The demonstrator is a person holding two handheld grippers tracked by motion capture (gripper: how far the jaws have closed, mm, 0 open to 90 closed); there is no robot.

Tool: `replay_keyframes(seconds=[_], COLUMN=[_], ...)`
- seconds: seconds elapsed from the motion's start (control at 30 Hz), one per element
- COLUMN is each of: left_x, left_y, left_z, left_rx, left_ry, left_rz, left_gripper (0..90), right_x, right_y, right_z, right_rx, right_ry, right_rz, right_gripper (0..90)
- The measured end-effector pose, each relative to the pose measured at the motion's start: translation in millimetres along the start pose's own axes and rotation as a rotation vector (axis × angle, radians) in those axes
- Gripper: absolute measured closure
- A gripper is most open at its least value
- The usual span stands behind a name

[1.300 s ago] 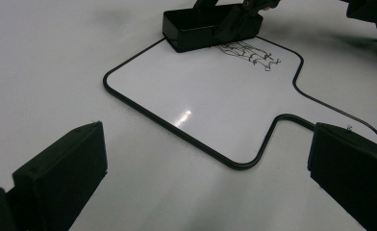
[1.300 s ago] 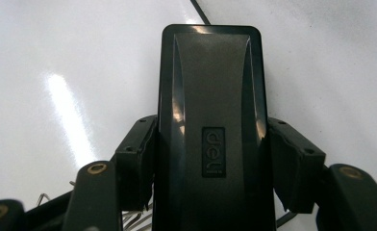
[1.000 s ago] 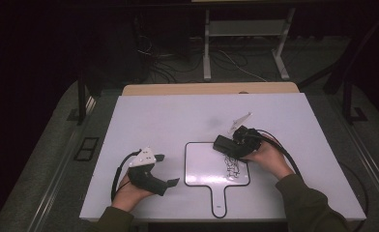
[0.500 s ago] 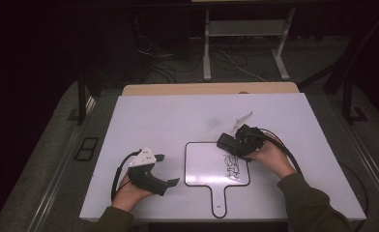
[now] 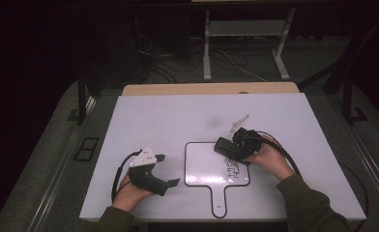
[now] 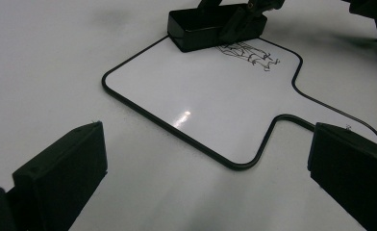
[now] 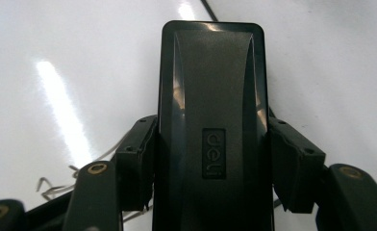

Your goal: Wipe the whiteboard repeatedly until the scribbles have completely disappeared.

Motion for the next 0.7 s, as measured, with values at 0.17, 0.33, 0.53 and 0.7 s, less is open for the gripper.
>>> replay_keyframes(seconds=[0.17, 0.33, 0.53, 0.7], left_x=[0.6, 1.4, 1.5, 1.3], left_y=[0.3, 0.1, -0.1, -0.1], left_z=[0.0, -0.4, -0.4, -0.4], left_rx=[-0.002, 0.000, 0.000, 0.000], left_ry=[0.002, 0.007, 0.008, 0.007], left_rz=[-0.002, 0.000, 0.000, -0.001], left_gripper=[0.0, 0.0, 0.0, 0.0], right_x=[0.3, 0.6, 1.5, 2.1], right_y=[-2.2, 1.8, 9.0, 11.5], right_z=[0.1, -1.4, -5.8, -8.4], right_rx=[-0.004, -0.008, -0.033, -0.045], right_ry=[0.005, 0.003, -0.001, -0.002], right_rz=[0.015, 0.002, -0.019, -0.025], right_gripper=[39.2, 39.1, 39.1, 39.1])
Point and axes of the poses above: each handheld gripper's, and its own axes: x roughly backward along the jaws, z roughly out of its top, y roughly to its right, the point moved 1 cm from there along -x, roughly forward along the jaws, and after that the axes turned 12 degrees about -y, right-handed, at the moved point
